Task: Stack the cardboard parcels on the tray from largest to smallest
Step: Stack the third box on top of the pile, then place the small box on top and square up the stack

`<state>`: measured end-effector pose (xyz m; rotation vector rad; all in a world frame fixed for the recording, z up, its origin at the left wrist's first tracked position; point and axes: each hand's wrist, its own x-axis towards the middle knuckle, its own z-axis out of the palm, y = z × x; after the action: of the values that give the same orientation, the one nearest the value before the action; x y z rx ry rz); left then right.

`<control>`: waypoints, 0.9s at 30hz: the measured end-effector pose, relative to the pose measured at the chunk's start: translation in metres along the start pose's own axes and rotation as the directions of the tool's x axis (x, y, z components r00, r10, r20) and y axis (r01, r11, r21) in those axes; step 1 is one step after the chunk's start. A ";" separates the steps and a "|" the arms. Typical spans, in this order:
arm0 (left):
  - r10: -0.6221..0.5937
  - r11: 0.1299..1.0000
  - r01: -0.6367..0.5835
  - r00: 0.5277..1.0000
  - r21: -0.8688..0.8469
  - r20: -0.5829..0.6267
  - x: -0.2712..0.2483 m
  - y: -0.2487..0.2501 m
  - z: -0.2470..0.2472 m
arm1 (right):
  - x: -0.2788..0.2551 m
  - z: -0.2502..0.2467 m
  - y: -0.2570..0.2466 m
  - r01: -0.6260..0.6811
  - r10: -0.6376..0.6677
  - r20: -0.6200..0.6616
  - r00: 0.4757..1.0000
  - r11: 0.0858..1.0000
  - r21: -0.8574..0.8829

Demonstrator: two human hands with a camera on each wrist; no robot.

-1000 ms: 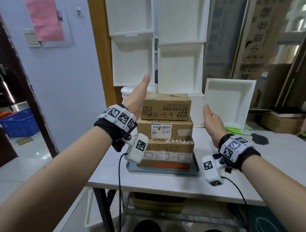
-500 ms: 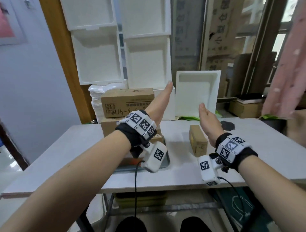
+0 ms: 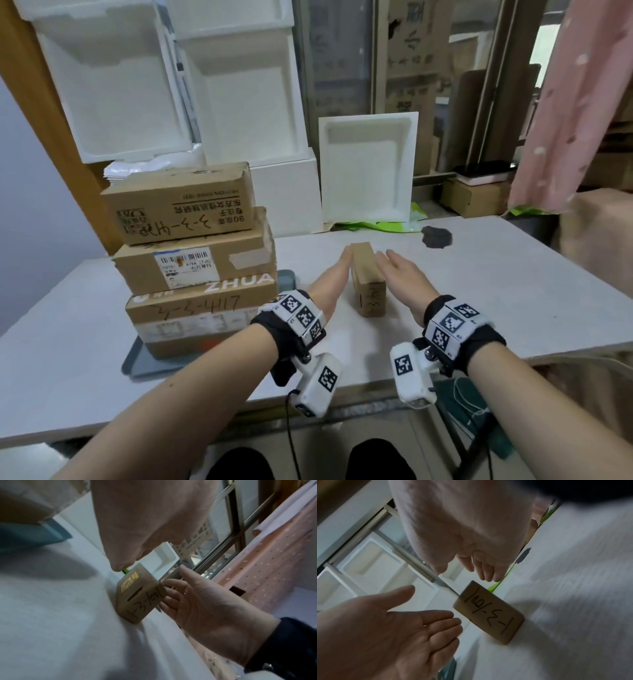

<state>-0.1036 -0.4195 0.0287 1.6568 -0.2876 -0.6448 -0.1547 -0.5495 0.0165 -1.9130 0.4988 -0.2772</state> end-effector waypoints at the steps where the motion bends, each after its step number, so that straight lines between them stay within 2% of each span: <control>1: -0.020 1.000 0.020 1.000 -0.001 -0.010 0.003 -0.006 0.002 | 0.001 0.002 0.003 -0.006 0.006 0.018 1.000 0.999 -0.038; 5: -0.110 0.994 0.109 0.992 -0.031 -0.063 0.014 -0.021 0.005 | 0.006 0.010 0.012 -0.029 0.036 0.047 0.998 0.989 -0.144; 8: -0.148 0.986 0.143 0.988 -0.084 -0.047 0.020 -0.027 0.006 | 0.009 0.013 0.017 -0.019 0.026 0.046 0.999 0.990 -0.142; 17: -0.124 0.983 0.124 0.992 -0.137 0.009 0.031 -0.027 0.017 | 0.019 0.001 0.023 0.013 -0.032 -0.100 0.994 0.984 -0.179; 23: -0.079 0.981 0.085 0.996 -0.172 0.039 0.032 -0.028 0.022 | 0.028 -0.012 0.033 -0.038 0.015 -0.173 0.985 0.990 -0.135; 27: -0.030 0.987 0.047 0.994 -0.157 0.107 0.039 -0.034 0.022 | 0.028 -0.012 0.040 -0.048 0.025 -0.179 0.983 0.991 -0.126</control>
<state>-0.0899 -0.4514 -0.0152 1.4813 -0.2728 -0.7661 -0.1435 -0.5858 -0.0170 -2.0134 0.6842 -0.4024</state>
